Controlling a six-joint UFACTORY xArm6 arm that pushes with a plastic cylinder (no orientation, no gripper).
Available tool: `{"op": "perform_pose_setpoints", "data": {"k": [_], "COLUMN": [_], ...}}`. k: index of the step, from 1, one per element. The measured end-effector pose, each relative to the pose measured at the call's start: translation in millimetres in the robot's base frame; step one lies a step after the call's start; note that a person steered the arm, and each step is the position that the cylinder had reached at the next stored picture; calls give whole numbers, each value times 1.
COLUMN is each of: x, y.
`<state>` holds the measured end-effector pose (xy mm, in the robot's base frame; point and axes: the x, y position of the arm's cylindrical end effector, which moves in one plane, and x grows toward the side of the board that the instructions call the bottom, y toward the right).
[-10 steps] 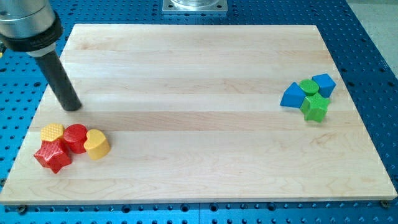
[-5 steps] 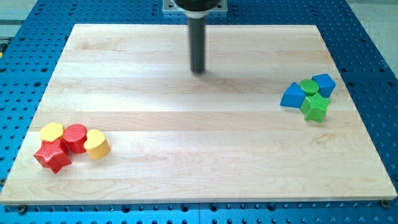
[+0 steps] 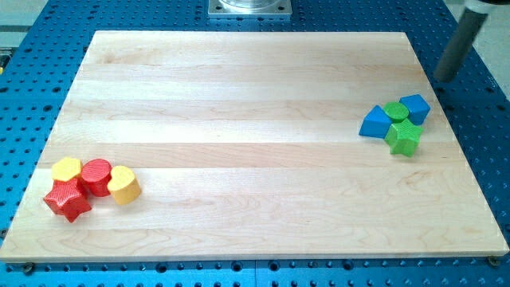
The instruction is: Push the triangle and green circle to the left side of the green star
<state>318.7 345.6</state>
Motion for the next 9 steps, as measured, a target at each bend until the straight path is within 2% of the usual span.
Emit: {"op": "perform_pose_setpoints", "data": {"k": [2,4,6,7,8,9], "x": [12,50,72,81,66,84], "y": [0,-25,-112,-88,-70,-59]}}
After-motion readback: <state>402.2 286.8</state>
